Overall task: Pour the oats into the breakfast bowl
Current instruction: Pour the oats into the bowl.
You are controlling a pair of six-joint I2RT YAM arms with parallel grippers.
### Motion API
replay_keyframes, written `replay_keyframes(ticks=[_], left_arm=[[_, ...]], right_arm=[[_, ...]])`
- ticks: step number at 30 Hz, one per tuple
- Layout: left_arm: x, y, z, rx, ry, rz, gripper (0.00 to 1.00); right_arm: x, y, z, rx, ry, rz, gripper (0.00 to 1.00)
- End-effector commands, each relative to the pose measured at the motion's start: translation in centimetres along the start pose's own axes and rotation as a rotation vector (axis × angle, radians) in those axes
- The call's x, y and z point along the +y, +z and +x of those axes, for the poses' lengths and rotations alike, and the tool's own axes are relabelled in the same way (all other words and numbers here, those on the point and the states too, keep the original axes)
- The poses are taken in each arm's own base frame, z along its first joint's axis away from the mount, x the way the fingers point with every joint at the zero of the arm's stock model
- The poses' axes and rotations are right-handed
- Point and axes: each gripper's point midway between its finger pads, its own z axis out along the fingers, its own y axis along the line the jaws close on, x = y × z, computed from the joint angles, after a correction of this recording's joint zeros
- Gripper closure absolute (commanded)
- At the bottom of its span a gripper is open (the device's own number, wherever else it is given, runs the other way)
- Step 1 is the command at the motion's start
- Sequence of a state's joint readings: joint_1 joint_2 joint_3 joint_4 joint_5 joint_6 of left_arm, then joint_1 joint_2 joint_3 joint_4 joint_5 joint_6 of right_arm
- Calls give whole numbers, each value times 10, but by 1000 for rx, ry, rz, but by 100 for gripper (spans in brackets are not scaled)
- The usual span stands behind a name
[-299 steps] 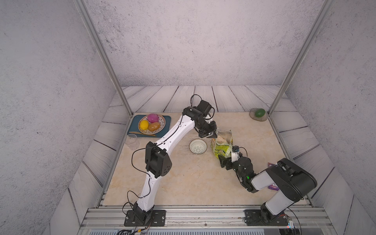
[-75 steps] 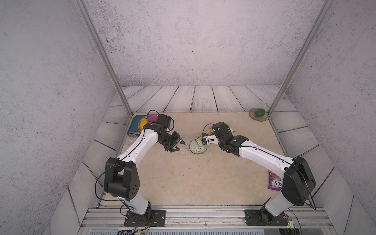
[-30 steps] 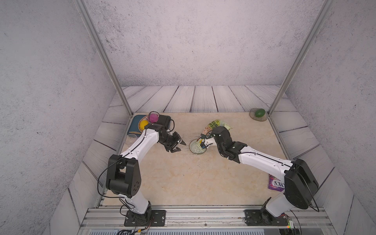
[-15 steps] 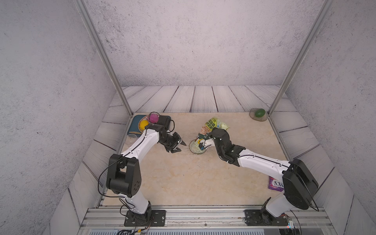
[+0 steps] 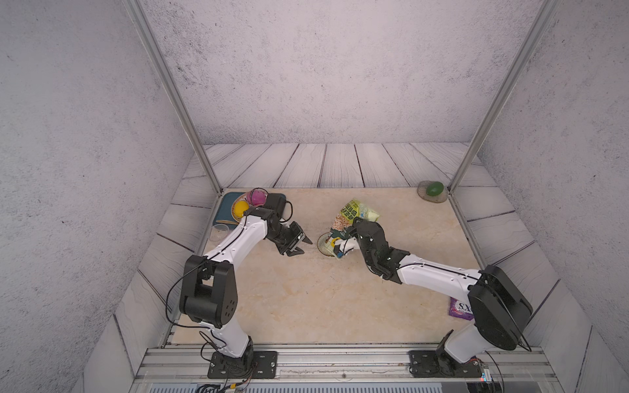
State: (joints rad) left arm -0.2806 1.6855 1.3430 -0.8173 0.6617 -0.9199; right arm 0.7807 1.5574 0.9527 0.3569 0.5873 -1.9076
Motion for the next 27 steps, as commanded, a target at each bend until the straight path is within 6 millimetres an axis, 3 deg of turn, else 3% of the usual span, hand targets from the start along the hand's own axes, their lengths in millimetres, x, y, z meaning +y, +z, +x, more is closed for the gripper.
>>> replay_keyframes(ticks=[1,4,11,16,27], left_arm=[[0,-3,0,-1,-9,12,52],[0,-4,0,0,-10,13,52],[0,-4,0,-2,-15,15,53],[3,-2,2,6,-21,13,54],[2,-4,3,-3,-23,16,54]], right_arm=[[-80,-20,48,128,144,253,100],[-84,-21,50,132,143,272,100],[-73,-24,47,121,118,266,100],[-77,-15,41,131,105,296,100],[-82,-23,44,129,108,348,100]])
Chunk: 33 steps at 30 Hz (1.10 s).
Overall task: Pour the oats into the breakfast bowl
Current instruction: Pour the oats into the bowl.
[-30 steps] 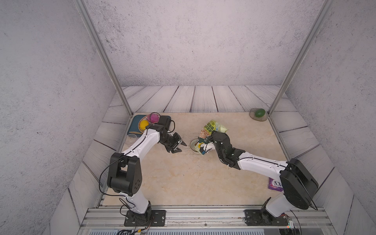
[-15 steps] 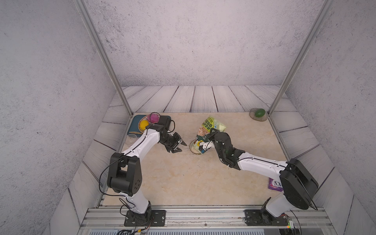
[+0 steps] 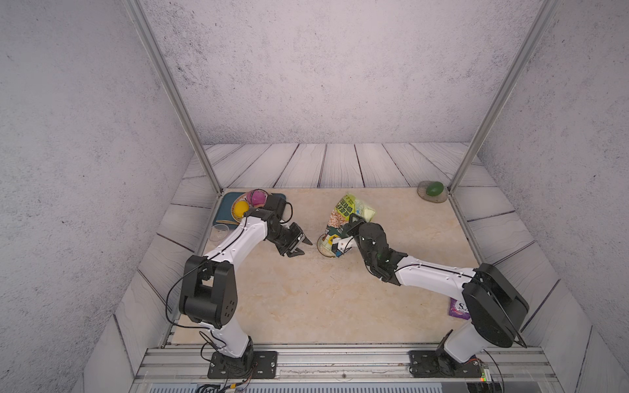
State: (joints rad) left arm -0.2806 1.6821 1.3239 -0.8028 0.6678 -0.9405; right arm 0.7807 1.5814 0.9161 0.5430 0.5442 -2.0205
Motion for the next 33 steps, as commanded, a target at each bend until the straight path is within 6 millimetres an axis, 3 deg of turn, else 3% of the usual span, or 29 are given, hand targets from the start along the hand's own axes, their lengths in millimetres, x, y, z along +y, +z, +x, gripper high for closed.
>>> replay_keyframes(ticks=[1,17,25,29,32,33], left_arm=[[0,-7,2,-10,-2,13,53],[2,-8,1,-24,-20,9,54],[3,-6,1,-24,-27,10,54],[3,-5,0,-20,-26,12,54],[3,-4,-1,-20,-28,14,54],[2,-3,-1,-18,-29,14,54]], right_arm=[[-64,-20,50,135,146,231,100],[-69,-25,65,154,164,276,100],[-55,-21,66,141,164,247,100],[-54,-18,84,194,187,252,100],[-57,-19,69,144,178,248,100],[-58,-17,73,166,187,260,100]])
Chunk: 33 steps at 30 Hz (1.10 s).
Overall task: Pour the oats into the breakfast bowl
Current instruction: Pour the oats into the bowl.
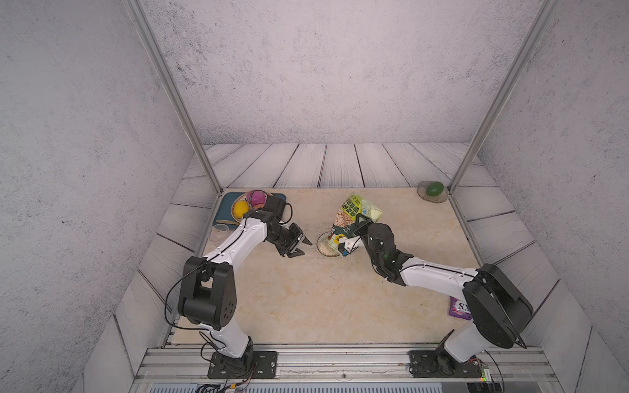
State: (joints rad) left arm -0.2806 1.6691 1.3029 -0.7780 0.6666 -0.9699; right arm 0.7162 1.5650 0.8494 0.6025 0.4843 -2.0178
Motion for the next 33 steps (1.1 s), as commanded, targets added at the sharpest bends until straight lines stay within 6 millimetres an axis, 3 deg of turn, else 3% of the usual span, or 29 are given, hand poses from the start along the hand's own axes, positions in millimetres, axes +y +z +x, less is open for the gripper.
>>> replay_keyframes(ticks=[1,2,5,8,10,13,15,18,21,25,27,30,32,33], left_arm=[[1,-4,-1,-7,-8,5,54],[1,-4,0,-6,-5,2,54],[2,-4,0,-6,-12,4,54],[4,-4,1,-4,-16,-6,54],[6,-4,2,-6,-23,-5,54],[5,-4,1,-7,-20,-6,54],[6,-4,2,-7,-26,-8,54],[5,-3,1,-5,-25,-3,54],[7,-1,0,-4,-33,-7,54],[8,-2,1,-5,-32,-14,54],[7,-3,1,-10,-32,-10,54],[7,-4,1,-11,-32,-12,54],[7,-5,2,-16,-33,-8,54],[7,-5,2,-16,-35,-3,54]], right_arm=[[-79,-17,65,191,174,263,100],[-78,-15,68,202,189,268,100],[-71,-10,52,154,164,251,100],[-85,-7,77,238,217,303,100],[-84,-11,60,175,180,284,100],[-94,-16,72,204,227,327,100],[-85,-21,50,127,180,270,100],[-81,-24,56,165,209,289,100],[-68,-22,46,143,184,250,100],[-75,-21,58,180,212,278,100],[-70,-18,47,146,169,252,100],[-70,-15,65,200,196,271,100],[-66,-17,57,160,170,245,100],[-65,-16,66,181,181,250,100]])
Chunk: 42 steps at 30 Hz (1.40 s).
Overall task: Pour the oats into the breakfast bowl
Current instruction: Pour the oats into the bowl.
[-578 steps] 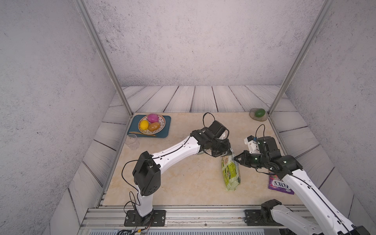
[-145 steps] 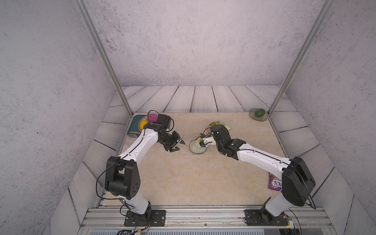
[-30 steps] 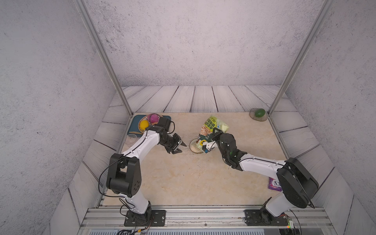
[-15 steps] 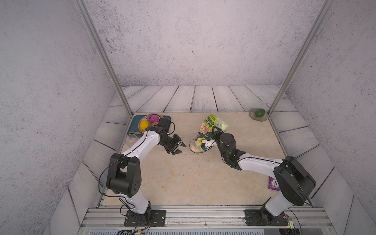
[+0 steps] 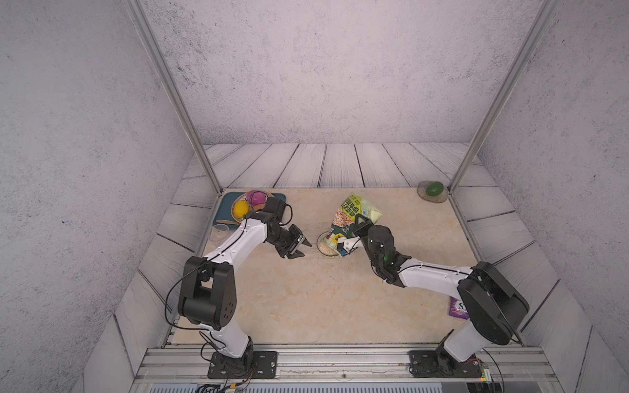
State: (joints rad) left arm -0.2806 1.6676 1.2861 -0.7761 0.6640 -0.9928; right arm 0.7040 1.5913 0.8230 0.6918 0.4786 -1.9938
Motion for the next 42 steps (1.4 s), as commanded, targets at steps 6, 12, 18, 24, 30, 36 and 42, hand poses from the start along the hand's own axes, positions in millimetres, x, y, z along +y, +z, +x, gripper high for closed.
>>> replay_keyframes(ticks=[6,12,18,24,30,36,42], left_arm=[[3,-5,0,-14,-12,2,54],[1,-5,-1,-12,-9,5,54],[0,-4,0,-10,-12,13,54],[0,-5,1,-14,-9,12,54],[-1,-5,1,-10,-11,19,54],[-7,-4,0,-8,-9,36,54],[-9,-6,2,-10,-4,44,54]], right_arm=[[-77,-22,59,136,153,237,100],[-73,-22,59,140,166,229,100],[-84,-20,64,159,184,261,100],[-90,-14,86,226,217,274,100],[-89,-20,69,173,218,270,100],[-89,-19,54,157,180,256,100],[-84,-18,54,117,189,233,100]])
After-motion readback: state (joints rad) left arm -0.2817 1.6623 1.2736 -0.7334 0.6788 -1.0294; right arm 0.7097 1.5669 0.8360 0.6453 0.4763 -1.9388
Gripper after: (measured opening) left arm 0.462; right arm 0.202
